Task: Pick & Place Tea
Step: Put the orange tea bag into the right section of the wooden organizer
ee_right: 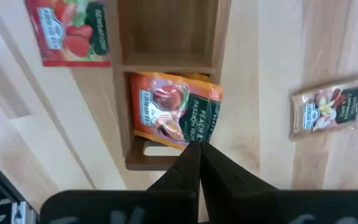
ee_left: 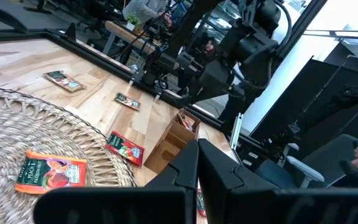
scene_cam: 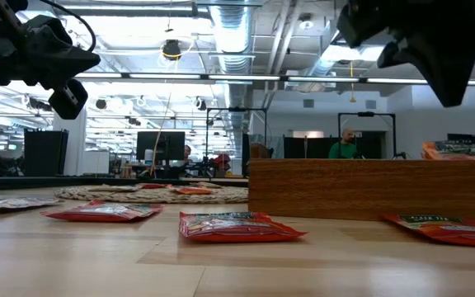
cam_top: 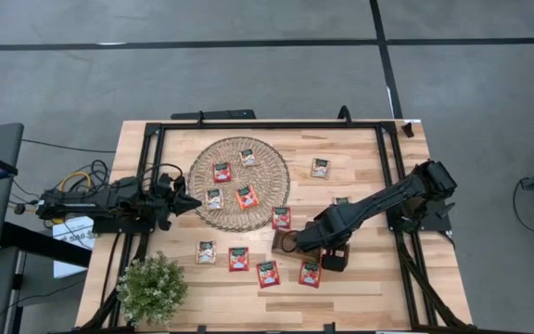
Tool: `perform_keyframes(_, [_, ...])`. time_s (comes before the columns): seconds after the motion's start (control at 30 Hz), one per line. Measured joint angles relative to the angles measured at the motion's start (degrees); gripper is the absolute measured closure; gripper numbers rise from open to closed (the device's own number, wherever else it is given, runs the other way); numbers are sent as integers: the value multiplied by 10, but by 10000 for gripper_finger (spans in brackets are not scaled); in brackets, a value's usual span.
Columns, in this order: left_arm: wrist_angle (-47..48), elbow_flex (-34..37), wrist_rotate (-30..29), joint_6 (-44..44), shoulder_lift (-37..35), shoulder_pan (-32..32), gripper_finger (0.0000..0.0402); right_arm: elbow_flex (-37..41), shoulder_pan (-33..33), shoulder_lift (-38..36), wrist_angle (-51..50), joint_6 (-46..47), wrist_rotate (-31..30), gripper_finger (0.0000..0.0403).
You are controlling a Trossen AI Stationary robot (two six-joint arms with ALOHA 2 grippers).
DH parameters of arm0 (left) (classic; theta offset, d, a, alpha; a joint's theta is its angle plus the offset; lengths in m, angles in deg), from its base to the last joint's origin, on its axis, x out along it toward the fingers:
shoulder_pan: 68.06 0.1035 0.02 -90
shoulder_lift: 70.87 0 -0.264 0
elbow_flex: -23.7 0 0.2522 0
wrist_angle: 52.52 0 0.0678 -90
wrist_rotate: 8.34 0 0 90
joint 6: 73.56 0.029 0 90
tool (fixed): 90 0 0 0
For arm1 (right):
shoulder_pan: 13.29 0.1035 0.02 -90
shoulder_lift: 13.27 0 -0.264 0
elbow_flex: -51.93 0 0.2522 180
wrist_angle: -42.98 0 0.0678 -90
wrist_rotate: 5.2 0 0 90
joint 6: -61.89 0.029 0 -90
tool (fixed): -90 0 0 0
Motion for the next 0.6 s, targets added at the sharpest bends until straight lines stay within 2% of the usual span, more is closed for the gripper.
perform_keyframes(0.17, [0,0,0,-1,0,0,402,0,7,2,48,0,37,403])
perform_keyframes(0.6, [-1,0,0,0,0,0,401,76,22,2,148,51,43,403])
